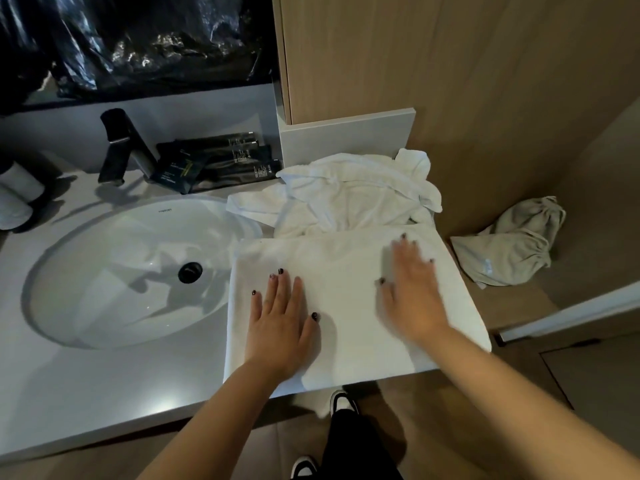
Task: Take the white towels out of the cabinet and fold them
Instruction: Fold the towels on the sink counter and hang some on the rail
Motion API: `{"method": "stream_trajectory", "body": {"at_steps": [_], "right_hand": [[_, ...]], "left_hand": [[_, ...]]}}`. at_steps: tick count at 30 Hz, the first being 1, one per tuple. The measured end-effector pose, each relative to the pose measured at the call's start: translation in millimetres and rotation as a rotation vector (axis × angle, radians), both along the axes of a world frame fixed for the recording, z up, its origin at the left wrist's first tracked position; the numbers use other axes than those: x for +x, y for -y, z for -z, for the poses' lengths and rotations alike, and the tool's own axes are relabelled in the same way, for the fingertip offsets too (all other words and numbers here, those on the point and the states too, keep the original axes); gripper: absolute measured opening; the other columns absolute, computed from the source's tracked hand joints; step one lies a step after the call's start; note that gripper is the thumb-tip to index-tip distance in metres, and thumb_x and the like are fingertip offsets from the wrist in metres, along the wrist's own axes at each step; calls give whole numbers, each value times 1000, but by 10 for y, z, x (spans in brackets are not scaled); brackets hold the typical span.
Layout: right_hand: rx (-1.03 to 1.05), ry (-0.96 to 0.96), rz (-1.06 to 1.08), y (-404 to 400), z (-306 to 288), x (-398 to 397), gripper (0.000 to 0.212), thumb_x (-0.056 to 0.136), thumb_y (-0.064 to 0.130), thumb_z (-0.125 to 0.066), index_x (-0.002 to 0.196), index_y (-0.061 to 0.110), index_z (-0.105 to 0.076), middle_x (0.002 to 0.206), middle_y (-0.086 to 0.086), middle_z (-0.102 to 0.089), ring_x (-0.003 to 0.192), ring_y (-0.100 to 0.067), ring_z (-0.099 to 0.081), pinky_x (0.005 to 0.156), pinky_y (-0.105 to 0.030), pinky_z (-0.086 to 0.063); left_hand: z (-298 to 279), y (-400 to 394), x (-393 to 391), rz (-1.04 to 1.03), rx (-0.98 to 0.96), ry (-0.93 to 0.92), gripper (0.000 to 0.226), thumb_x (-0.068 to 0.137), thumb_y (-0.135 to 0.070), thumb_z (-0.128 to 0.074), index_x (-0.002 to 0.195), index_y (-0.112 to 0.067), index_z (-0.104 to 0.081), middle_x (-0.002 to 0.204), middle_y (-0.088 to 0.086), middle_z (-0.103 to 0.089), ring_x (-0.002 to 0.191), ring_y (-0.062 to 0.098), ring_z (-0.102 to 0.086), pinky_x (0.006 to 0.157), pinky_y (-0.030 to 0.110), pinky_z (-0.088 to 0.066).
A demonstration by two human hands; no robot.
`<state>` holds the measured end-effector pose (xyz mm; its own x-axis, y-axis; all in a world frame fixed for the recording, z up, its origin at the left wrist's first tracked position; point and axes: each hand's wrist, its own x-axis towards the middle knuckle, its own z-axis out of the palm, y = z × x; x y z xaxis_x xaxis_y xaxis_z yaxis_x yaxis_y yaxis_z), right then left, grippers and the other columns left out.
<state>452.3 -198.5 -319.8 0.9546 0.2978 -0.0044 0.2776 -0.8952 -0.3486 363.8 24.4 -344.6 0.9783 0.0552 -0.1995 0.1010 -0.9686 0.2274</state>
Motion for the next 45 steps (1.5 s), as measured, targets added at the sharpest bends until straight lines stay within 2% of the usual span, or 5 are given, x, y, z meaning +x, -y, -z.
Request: {"method": "stream_trajectory", "body": {"at_steps": [11, 16, 20, 24, 45], "right_hand": [[207, -136, -169, -307, 84, -828, 47, 104, 28, -38, 150, 18, -39, 158, 5, -30, 149, -12, -18, 123, -33, -13], [1307, -410, 862, -706, 70, -1681, 10, 91, 7, -63, 81, 10, -62, 59, 2, -59, 58, -11, -57, 68, -26, -47], [1409, -977, 1201, -965, 226, -1822, 31, 82, 36, -77, 100, 14, -63, 88, -5, -62, 80, -18, -61, 66, -30, -47], [1702, -1105, 1011, -1206, 262, -1743, 43, 83, 28, -77, 118, 7, -64, 106, -11, -74, 96, -24, -72, 73, -32, -54], [1736, -508, 1378, 7, 220, -1307, 25, 82, 9, -79, 102, 15, -65, 106, -7, -71, 85, -21, -70, 76, -41, -60]], "left_hand": [[-4, -298, -958, -72, -66, 94, 66, 99, -56, -4, 155, -25, 15, 161, -3, 25, 147, 13, 26, 120, 36, 9], [-117, -42, -1316, -937, -924, 449, 54, 97, -17, -59, 141, -36, -34, 135, -7, -46, 117, 8, -48, 105, 39, -40], [-204, 106, -1289, -1613, -1306, 86, 50, 87, -21, -72, 129, -10, -46, 106, 9, -58, 94, 21, -56, 96, 39, -47], [-252, 146, -1172, -1388, -1896, -130, 37, 88, -27, -69, 118, -5, -61, 91, 10, -71, 93, 26, -65, 109, 44, -43], [-164, -21, -1444, -1521, -1901, 91, 17, 94, -17, -66, 105, -11, -54, 101, 11, -65, 98, 30, -62, 104, 45, -45]]}}
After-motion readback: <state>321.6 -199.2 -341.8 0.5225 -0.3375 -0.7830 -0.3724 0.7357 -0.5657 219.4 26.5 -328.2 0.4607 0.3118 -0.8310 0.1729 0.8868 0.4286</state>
